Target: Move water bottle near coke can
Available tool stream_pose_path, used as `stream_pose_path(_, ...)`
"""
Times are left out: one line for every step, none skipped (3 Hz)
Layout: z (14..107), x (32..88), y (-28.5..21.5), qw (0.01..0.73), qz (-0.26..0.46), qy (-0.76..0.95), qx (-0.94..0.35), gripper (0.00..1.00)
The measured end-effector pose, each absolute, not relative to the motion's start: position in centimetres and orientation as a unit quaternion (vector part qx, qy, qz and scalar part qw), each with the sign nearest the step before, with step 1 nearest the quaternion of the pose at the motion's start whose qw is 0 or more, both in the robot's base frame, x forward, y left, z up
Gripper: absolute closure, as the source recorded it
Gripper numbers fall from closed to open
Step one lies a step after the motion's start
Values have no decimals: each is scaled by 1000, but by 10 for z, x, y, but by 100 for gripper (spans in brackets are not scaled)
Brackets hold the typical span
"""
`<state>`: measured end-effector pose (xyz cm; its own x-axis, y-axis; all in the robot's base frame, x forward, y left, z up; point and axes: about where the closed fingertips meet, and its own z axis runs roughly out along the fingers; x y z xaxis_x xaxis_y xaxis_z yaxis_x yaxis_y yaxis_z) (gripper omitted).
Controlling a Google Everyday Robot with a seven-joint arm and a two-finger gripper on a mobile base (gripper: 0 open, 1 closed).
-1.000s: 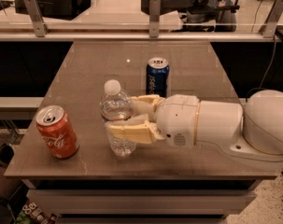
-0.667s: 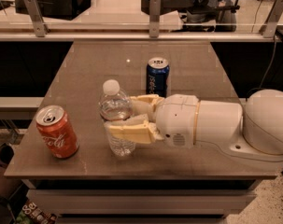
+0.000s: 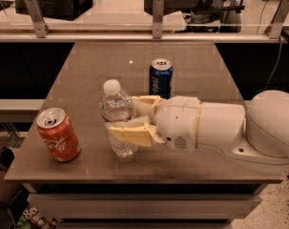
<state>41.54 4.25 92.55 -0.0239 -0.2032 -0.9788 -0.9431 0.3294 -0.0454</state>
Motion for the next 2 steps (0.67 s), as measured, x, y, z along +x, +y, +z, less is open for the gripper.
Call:
stream_pose_path(926, 414, 45, 525, 351, 622, -463, 12)
stream_pose_path(927, 413, 47, 525, 350, 621, -465, 0)
